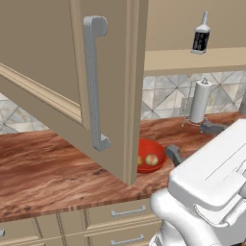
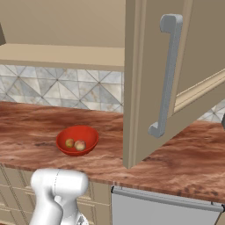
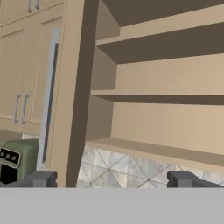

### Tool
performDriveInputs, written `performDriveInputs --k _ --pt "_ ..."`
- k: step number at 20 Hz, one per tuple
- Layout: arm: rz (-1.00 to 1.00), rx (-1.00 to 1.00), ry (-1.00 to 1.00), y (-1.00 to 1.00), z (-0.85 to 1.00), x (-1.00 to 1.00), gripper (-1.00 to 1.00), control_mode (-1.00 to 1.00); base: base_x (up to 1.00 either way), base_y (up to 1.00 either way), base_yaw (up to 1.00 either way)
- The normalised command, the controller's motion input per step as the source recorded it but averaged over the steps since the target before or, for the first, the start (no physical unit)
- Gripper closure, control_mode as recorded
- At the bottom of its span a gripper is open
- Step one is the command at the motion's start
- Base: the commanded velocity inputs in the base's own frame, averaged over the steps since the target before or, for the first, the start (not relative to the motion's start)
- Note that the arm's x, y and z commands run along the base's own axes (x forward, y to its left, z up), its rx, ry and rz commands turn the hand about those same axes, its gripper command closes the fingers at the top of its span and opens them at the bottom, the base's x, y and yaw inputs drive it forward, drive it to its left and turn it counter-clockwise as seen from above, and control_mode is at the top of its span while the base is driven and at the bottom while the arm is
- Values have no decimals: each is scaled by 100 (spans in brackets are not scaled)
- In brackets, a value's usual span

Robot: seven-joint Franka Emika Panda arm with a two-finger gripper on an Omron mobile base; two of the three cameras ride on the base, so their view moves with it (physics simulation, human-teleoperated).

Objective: Open the cabinet. Pick the apple and peach from the cabinet and place them into the bowl. Then close the cabinet.

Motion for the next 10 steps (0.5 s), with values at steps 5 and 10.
performDriveInputs --k 5,10 --pt "-9 0 0 46 -17 4 -100 -100 0 0 0" --pt "-20 0 -4 55 -20 0 -100 -100 0 0 0"
